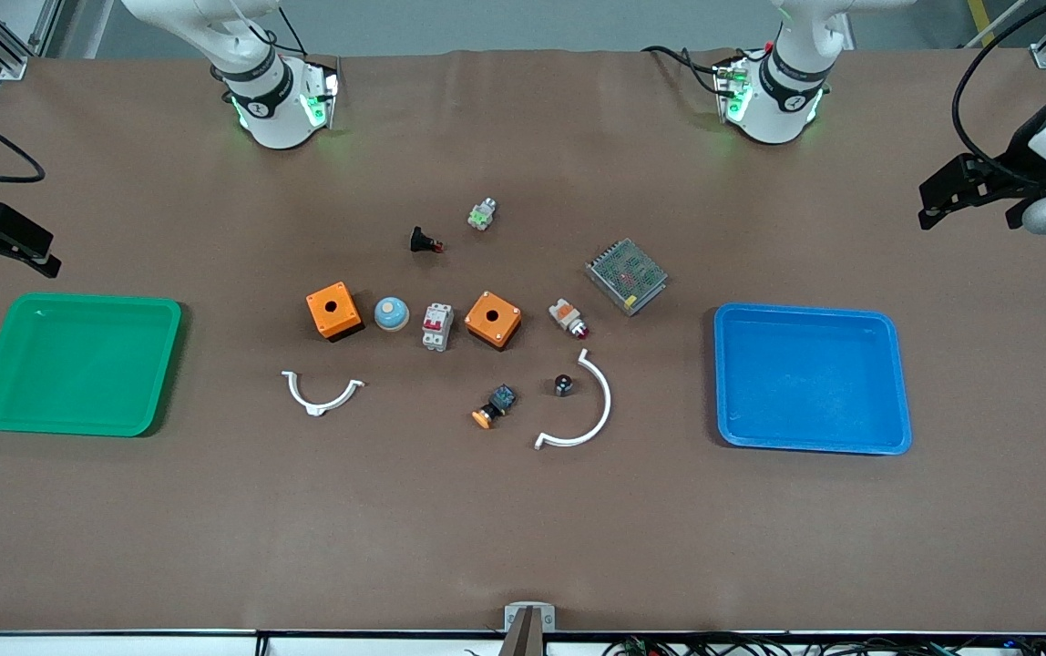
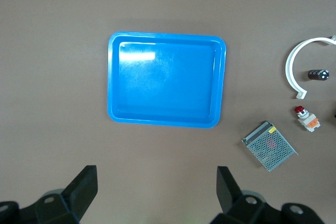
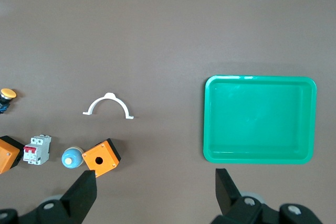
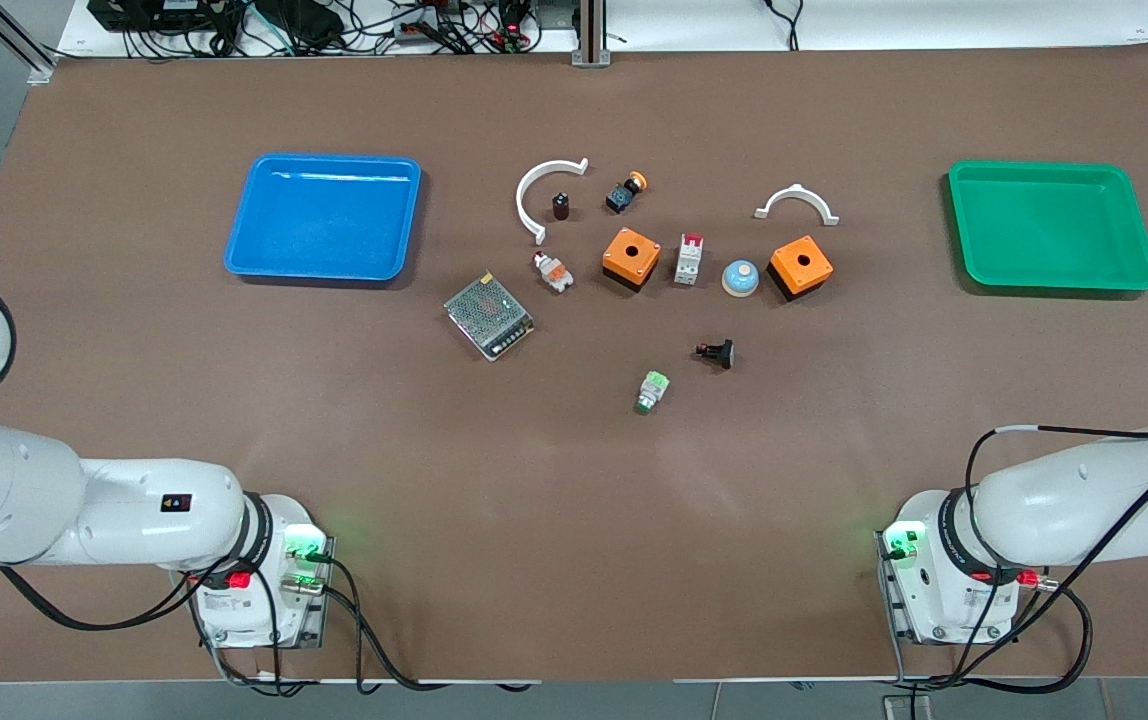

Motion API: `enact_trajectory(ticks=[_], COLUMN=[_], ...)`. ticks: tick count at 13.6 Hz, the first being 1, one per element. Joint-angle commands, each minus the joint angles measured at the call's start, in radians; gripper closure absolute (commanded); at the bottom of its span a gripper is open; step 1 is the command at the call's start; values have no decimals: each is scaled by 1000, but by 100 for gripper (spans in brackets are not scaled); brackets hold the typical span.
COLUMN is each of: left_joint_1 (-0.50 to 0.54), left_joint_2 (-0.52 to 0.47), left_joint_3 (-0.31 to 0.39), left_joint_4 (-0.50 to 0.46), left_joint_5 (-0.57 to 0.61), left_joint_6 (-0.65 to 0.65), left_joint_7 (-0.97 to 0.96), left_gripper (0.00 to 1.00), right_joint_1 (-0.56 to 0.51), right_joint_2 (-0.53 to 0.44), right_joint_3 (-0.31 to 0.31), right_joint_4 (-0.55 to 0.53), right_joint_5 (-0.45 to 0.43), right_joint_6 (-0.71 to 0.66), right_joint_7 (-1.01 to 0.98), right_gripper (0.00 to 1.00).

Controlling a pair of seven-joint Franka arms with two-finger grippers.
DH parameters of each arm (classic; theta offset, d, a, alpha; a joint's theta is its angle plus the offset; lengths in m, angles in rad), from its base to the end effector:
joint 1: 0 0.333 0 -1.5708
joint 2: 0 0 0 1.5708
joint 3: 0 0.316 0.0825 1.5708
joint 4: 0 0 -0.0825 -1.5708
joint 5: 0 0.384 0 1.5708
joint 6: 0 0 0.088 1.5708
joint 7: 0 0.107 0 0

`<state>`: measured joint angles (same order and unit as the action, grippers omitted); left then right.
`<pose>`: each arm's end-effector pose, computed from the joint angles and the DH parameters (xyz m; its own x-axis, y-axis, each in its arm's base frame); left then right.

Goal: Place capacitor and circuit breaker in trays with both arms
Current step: 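Reach the left gripper toward the black capacitor while the right gripper reaches the breaker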

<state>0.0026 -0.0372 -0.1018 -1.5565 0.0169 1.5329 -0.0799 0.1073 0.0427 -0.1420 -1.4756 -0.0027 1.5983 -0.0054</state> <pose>0.5369 -0.0527 0.6481 0.9997 -0.0186 0.0150 -0.0184 -0.9996 -0.0195 0.5709 -0.0181 0.6483 0.9964 -0.0285 0.0803 -0.0293 -0.9995 0.0092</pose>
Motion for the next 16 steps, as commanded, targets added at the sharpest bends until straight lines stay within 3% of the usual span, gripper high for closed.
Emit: enact_trajectory(ticks=[1, 6, 11, 14, 16], left_joint_1=[2, -12, -81, -159, -223], left_joint_2=[16, 52, 227, 322, 396], left_joint_3=[-6, -13, -50, -50, -49], left_joint_4=[44, 43, 49, 50, 53], left_joint_5=[6, -6, -6, -5, 0], left_joint_6=[-17, -16, 51, 220, 263], left_joint_7=[-3, -9, -12, -139, -269], left_gripper=[0, 0, 0, 0, 0], right_joint_1=[-14, -11, 12, 128, 227], right_joint_2=[13, 13, 23, 22, 25], right_joint_3=[10, 10, 16, 16, 16], right_joint_4=[28, 29, 26, 15, -8], right_joint_5=[4, 6, 6, -34, -30], right_joint_6=[-11, -8, -6, -27, -54], right_joint_7=[2, 2, 4, -1, 10], right_gripper=[0, 0, 0, 0, 0])
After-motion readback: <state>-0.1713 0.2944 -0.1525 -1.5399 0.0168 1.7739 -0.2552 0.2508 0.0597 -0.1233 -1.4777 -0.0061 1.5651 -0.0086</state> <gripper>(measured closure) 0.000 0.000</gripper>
